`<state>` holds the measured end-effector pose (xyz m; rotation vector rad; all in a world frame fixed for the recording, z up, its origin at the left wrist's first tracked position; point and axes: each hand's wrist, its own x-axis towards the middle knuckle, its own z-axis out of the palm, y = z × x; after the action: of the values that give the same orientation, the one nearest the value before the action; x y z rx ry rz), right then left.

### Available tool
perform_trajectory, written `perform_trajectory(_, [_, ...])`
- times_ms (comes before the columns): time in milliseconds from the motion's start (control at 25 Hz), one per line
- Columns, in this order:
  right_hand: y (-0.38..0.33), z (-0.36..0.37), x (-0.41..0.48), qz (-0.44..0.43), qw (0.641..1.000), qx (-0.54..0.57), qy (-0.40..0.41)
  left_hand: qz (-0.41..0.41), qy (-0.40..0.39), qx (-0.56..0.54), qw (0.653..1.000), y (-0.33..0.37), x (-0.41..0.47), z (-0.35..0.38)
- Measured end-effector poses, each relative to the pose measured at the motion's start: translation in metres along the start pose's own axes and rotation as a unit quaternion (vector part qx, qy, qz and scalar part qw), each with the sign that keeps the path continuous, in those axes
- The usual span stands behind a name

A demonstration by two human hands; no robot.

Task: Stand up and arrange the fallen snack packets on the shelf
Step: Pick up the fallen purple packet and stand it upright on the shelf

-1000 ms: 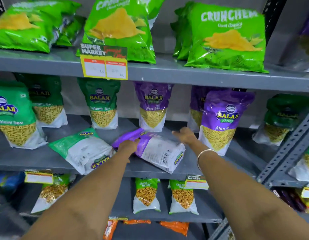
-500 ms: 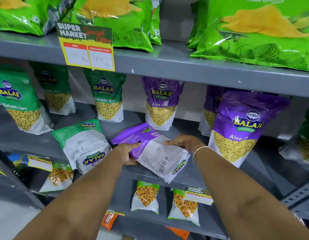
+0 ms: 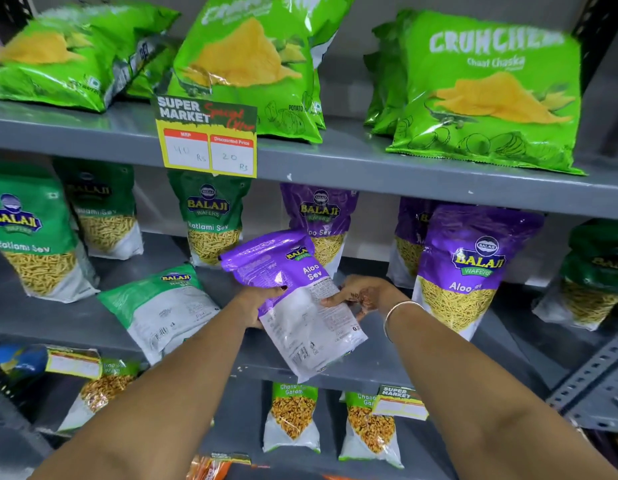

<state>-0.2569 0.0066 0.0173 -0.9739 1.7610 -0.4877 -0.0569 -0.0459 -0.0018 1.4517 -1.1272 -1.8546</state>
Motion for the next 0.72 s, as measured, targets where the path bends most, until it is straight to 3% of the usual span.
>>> perform_trajectory(160, [-0.009, 0.005, -0.007, -0.048, 0.998, -0.009, 0.029, 0.142, 0.048, -0.005, 0.989, 0.013, -0.001, -0.005])
perform_trajectory(320, [-0.006, 0.006, 0.000, -0.118, 0.988, 0.028, 0.097, 0.250, 0.064, 0.083, 0.962, 0.033, 0.003, 0.001])
perform_trajectory(480, [0.003, 0.014, 0.016, -0.182, 0.957, 0.050, 0.220, 0.287, 0.081, 0.163, 0.940, 0.043, 0.015, 0.013])
perform_trajectory(600, [0.018, 0.020, 0.032, -0.204, 0.938, 0.085, 0.266, 0.298, 0.077, 0.190, 0.932, 0.039, 0.024, 0.017])
perform_trajectory(720, [0.022, 0.020, 0.035, -0.183, 0.940, 0.094, 0.272, 0.282, 0.003, 0.201, 0.938, 0.034, 0.032, 0.012])
